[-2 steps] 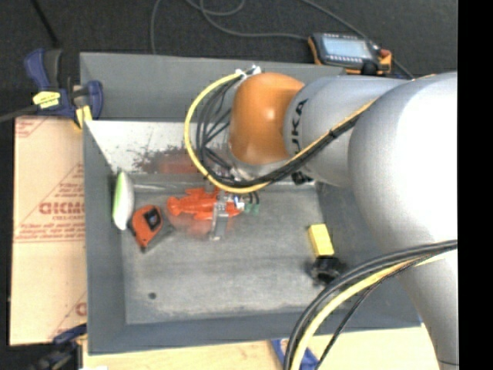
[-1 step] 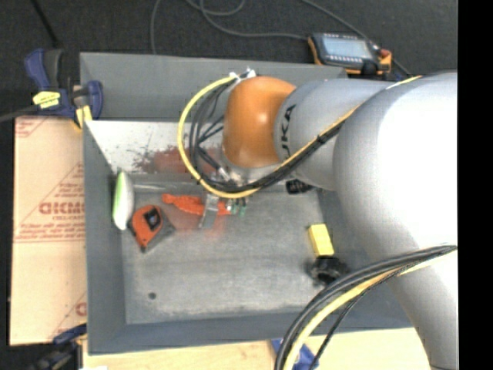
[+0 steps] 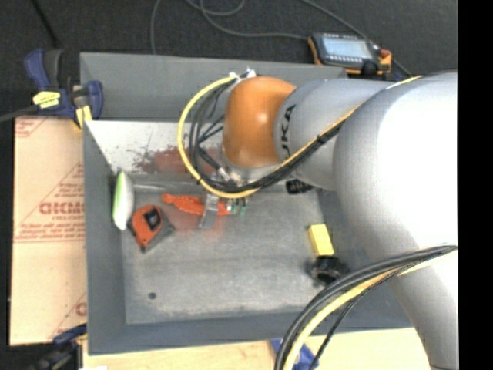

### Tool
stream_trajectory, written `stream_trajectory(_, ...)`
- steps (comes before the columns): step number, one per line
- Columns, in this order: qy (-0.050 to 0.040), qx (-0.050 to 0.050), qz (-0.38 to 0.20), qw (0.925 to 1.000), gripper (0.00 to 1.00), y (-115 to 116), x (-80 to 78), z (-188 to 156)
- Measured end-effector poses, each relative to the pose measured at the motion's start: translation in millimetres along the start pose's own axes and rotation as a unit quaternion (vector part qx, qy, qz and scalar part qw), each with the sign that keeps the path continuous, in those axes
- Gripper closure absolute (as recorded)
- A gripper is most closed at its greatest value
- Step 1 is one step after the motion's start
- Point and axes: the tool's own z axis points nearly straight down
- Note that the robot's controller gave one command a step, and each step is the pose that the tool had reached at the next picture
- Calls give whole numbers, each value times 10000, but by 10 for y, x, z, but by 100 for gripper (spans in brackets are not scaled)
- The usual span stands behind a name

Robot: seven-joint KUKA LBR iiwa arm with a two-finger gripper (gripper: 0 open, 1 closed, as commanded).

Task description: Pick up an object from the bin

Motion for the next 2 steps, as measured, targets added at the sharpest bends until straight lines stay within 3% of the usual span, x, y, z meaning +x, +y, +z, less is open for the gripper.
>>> stream_trajectory(1, 95, 29, -16, 9999, 100, -98, 123, -531)
stream_trajectory(2, 95, 29, -16, 9999, 100, -98, 123, -531)
